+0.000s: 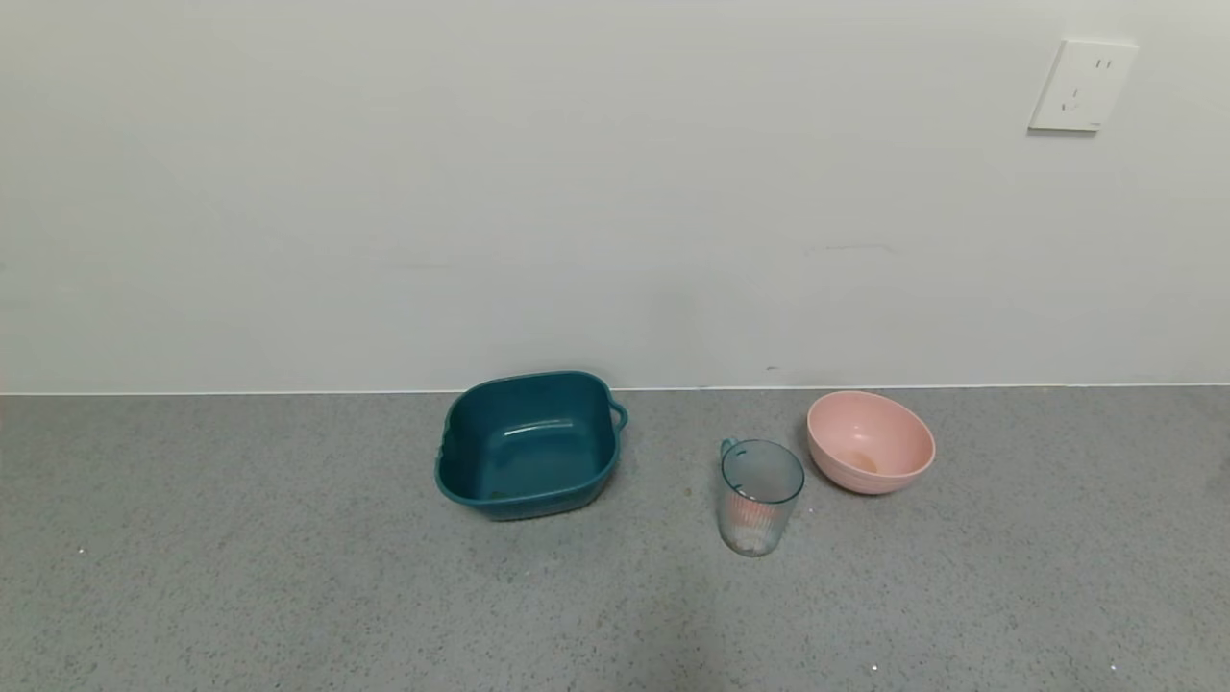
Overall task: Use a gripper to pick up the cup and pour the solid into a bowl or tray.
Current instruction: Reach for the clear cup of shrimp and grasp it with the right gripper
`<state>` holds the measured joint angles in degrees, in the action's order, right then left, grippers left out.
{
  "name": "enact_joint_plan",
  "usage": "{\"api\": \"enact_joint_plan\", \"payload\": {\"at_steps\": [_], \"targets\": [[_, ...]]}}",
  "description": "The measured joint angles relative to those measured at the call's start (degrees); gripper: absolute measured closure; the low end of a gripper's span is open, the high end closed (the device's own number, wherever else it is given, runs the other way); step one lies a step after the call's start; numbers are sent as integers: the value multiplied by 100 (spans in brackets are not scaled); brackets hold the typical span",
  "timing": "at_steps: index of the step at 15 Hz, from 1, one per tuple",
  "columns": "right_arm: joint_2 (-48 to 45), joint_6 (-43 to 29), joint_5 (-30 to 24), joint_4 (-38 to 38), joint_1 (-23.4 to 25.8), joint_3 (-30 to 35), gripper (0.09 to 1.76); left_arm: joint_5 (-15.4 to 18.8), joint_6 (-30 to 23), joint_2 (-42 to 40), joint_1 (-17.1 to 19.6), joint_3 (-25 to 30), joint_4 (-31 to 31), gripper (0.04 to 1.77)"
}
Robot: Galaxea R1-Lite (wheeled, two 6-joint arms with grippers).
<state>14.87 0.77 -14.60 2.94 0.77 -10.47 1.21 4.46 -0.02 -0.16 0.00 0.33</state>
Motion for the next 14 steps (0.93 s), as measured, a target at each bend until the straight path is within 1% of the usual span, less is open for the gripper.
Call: {"api": "enact_joint_plan", "payload": {"at_steps": [4, 6, 11, 14], "targets": [[1335, 9, -102, 941, -67, -41, 14, 2, -2, 0, 0, 0, 0, 9], [2019, 68, -116, 1376, -178, -39, 14, 0, -2, 0, 0, 0, 0, 9], [3617, 127, -101, 2450, -720, -9, 14, 0, -2, 0, 0, 0, 0, 9], [4560, 118, -69, 3248, -1041, -11, 14, 0, -2, 0, -2, 0, 2, 9]]}}
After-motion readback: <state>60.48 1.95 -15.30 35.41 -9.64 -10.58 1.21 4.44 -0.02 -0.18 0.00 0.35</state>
